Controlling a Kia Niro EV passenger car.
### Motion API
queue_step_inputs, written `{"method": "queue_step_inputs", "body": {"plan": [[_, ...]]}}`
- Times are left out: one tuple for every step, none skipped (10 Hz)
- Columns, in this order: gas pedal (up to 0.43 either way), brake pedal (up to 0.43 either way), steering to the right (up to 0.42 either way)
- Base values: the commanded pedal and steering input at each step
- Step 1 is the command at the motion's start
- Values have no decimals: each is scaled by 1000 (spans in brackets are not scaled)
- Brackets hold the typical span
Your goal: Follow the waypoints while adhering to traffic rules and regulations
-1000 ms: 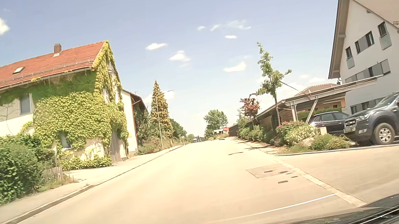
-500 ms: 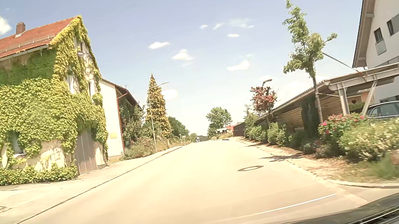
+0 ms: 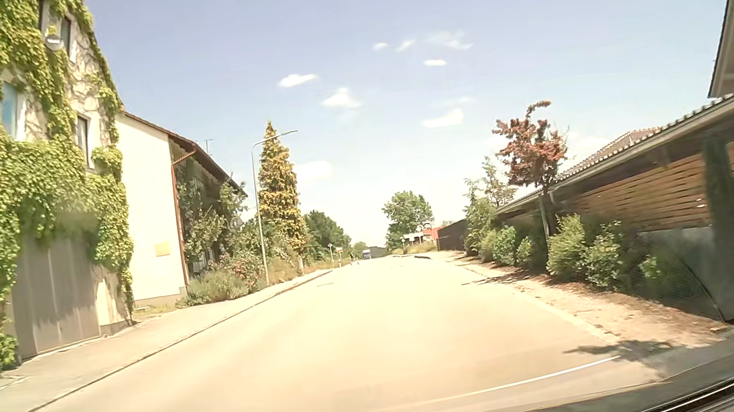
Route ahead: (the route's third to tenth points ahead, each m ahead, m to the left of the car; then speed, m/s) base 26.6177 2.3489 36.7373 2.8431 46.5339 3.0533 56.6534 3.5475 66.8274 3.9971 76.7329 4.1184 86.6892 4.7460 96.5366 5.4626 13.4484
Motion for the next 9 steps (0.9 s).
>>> {"method": "queue_step_inputs", "body": {"plan": [[189, 0, -7], [130, 0, -7], [118, 0, -7], [130, 0, -7], [157, 0, -7], [177, 0, -7], [189, 0, -6], [189, 0, -6], [197, 0, -6]]}}
